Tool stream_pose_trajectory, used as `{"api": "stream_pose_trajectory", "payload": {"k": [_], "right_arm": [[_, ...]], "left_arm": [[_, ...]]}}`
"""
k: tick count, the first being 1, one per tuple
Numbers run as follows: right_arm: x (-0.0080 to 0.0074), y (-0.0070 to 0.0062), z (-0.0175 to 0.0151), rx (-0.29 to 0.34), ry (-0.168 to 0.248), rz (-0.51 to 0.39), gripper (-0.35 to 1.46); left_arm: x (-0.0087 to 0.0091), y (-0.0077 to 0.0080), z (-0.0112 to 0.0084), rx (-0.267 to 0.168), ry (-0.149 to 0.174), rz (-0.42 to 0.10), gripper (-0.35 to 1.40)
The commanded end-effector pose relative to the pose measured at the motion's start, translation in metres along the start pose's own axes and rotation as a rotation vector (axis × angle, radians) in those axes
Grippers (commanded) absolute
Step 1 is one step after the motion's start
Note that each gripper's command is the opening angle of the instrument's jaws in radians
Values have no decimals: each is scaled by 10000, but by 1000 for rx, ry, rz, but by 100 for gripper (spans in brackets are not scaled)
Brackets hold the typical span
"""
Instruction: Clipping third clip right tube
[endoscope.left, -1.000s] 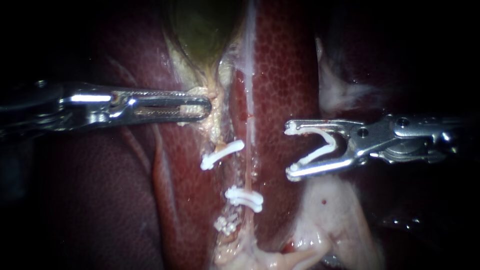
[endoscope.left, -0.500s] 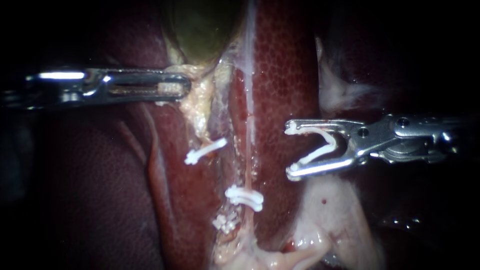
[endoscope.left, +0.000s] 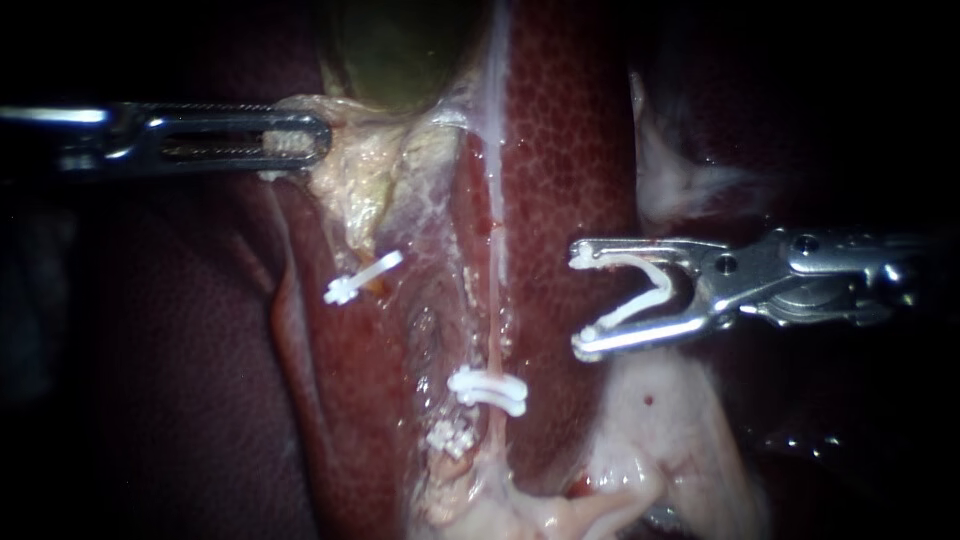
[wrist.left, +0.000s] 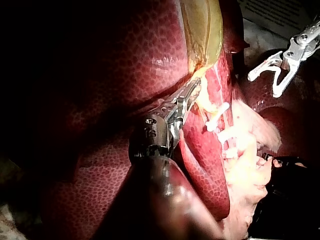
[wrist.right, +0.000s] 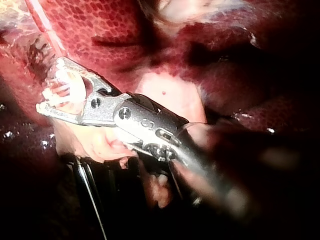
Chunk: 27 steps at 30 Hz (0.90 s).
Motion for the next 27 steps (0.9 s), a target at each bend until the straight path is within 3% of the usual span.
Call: {"api": "stream_pose_trajectory", "payload": {"k": [1,4,15,27], "right_arm": [[-3,0,2,-2,-1,-1,60],[-12,2,9,1,2,-7,60],[-71,26,51,-13,-44,45,60],[-107,40,80,-36,-90,114,60]], "left_arm": [[0,0,1,-2,0,0,-35],[0,0,1,-3,-1,-1,-35],[2,-1,0,-7,-2,-2,-35],[3,-4,0,-14,-5,-2,-35]]}}
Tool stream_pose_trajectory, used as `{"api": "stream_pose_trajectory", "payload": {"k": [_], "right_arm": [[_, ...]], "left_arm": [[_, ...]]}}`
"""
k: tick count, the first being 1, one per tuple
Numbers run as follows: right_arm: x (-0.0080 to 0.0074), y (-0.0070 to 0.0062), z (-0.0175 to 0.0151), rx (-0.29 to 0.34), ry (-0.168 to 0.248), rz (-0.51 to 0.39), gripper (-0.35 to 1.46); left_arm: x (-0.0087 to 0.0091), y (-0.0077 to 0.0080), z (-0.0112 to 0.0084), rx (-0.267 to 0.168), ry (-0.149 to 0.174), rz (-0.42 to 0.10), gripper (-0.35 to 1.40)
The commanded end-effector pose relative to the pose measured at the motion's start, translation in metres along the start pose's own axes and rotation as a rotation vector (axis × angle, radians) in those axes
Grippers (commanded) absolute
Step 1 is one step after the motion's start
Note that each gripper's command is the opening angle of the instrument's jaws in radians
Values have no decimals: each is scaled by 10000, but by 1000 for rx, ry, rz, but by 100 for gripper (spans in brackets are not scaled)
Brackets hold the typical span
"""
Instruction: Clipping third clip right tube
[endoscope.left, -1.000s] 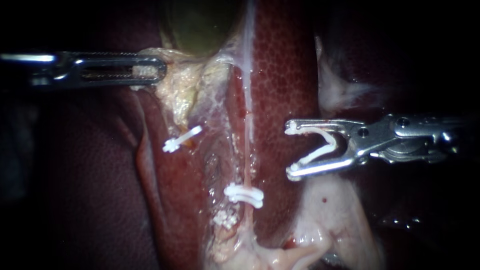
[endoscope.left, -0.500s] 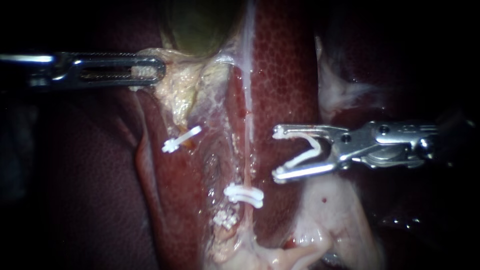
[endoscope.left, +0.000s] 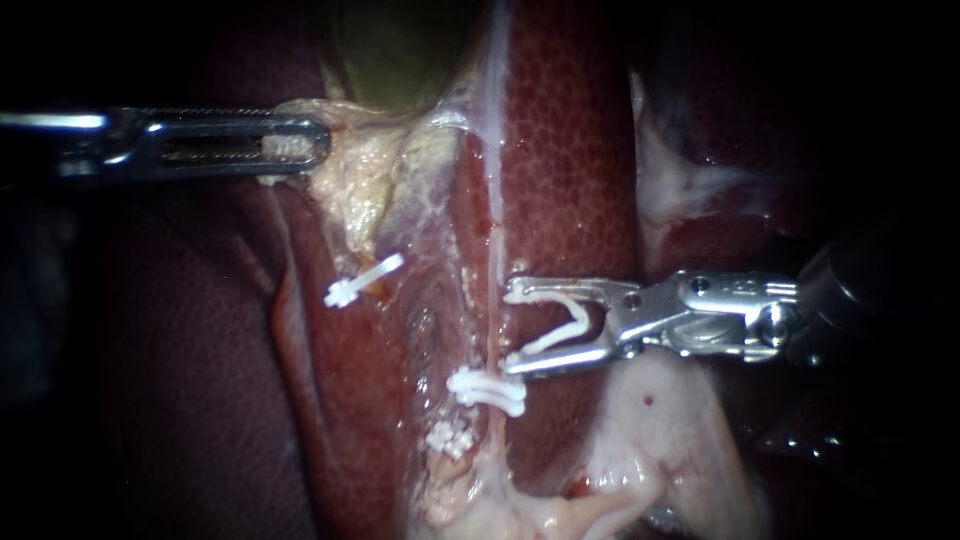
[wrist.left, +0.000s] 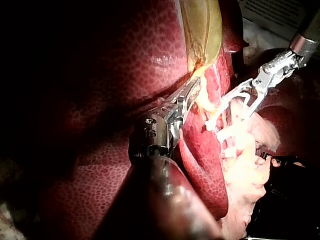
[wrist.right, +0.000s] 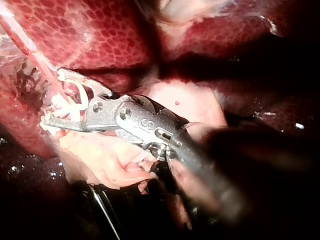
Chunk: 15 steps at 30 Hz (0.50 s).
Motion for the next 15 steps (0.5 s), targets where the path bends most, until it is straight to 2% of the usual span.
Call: {"api": "stream_pose_trajectory", "payload": {"k": [1,6,15], "right_arm": [[-1,1,2,-1,-3,8,60],[-5,4,11,-8,-11,23,60],[-2,6,32,5,-11,59,59]], "left_arm": [[0,-1,0,1,1,0,-35],[0,-3,0,-1,0,-1,-35],[1,-4,1,1,1,0,-35]]}}
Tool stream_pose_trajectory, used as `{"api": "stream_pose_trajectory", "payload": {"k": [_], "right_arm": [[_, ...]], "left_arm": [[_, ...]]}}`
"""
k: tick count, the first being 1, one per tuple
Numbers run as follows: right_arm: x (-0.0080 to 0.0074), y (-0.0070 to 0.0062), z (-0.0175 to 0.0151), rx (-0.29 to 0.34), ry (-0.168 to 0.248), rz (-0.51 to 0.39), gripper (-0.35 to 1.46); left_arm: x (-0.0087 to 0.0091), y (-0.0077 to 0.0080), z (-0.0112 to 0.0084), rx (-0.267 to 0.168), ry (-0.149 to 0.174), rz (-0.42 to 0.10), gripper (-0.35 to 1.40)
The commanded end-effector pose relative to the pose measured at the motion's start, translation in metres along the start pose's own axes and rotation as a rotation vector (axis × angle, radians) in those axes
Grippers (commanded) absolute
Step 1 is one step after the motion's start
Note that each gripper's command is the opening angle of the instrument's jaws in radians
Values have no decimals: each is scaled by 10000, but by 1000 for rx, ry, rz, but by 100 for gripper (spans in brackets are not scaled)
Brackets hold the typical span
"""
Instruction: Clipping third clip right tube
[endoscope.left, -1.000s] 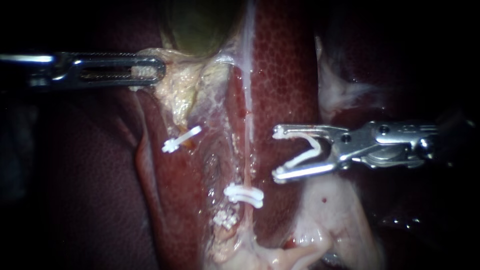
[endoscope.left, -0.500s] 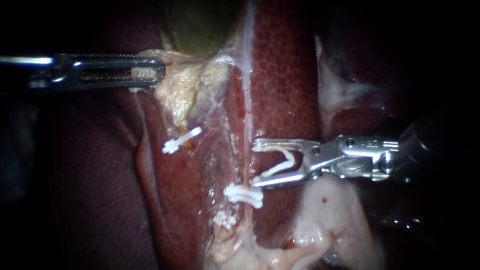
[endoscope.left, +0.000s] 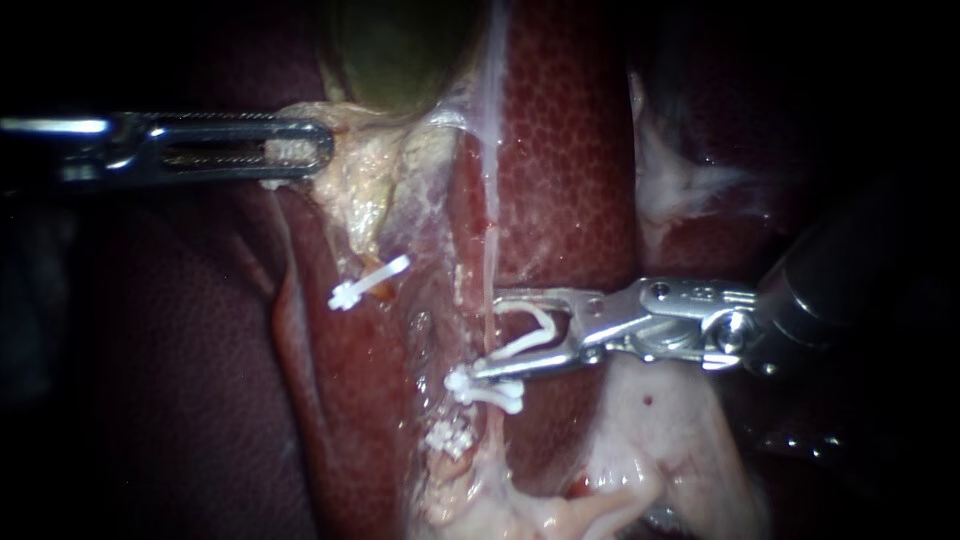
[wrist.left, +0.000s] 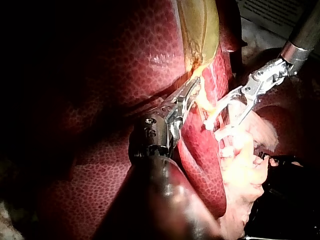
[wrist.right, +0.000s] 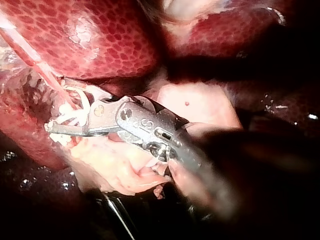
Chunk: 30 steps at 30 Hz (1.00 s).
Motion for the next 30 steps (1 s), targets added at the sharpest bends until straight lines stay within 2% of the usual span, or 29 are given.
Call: {"api": "stream_pose_trajectory", "payload": {"k": [1,10,17,30], "right_arm": [[0,0,3,6,-1,9,59],[1,1,16,59,-1,33,52],[1,2,15,63,4,44,46],[-2,7,10,77,18,119,15]], "left_arm": [[0,0,0,2,1,1,-35],[1,-2,2,3,1,1,-35],[1,-3,2,3,1,1,-35],[2,-3,2,2,0,1,-35]]}}
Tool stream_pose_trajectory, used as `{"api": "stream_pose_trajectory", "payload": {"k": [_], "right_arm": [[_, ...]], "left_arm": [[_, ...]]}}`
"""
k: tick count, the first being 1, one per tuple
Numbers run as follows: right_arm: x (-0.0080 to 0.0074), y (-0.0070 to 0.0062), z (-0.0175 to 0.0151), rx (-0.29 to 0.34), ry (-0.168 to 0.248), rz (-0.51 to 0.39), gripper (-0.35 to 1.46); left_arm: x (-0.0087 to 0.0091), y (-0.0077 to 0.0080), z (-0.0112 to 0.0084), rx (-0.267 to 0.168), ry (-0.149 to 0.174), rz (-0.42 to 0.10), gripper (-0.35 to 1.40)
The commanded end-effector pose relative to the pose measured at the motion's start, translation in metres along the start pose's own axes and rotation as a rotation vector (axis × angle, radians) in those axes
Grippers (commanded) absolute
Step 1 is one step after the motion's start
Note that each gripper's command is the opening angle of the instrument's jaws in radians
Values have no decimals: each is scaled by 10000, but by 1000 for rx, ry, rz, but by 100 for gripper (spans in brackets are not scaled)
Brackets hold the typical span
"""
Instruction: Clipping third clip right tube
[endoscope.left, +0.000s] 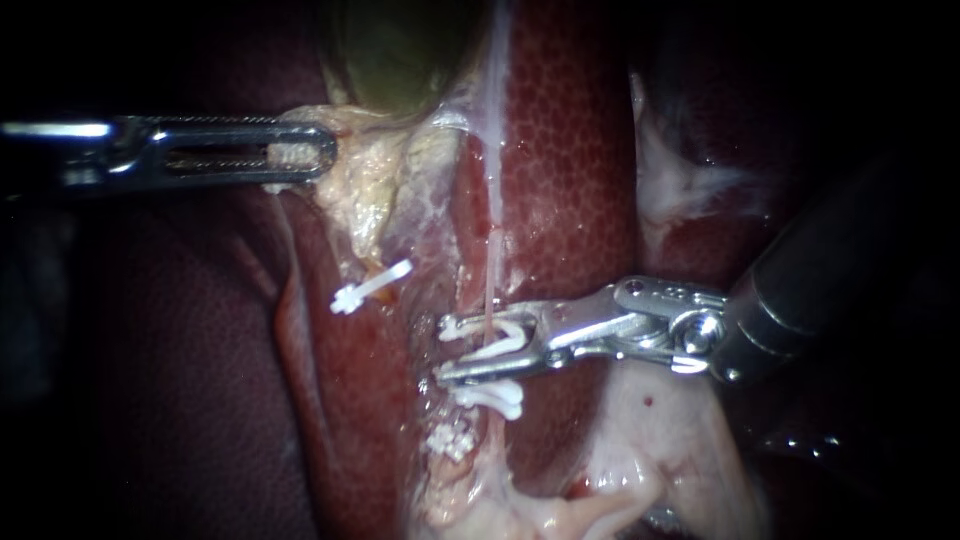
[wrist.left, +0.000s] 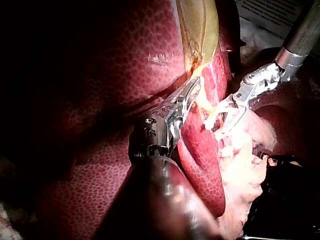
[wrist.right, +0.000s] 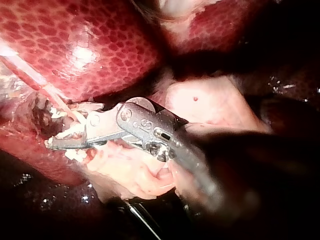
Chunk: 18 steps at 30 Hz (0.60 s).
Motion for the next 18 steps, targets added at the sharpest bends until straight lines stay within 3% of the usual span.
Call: {"api": "stream_pose_trajectory", "payload": {"k": [1,8,11,12,13,15,18], "right_arm": [[0,1,0,0,-1,-2,13],[-1,4,-3,3,5,15,0],[-1,4,-3,16,3,20,-13],[-1,3,-4,29,-7,30,-30],[-1,3,-4,39,-20,33,-35],[-1,2,-4,52,-44,34,-35],[1,2,-4,48,-45,34,-35]], "left_arm": [[0,0,0,0,0,0,-35],[0,0,0,0,0,0,-35],[0,0,0,0,0,0,-35],[0,0,0,0,0,0,-35],[0,0,0,0,0,0,-35],[0,0,0,0,0,0,-35],[0,0,0,0,0,0,-35]]}}
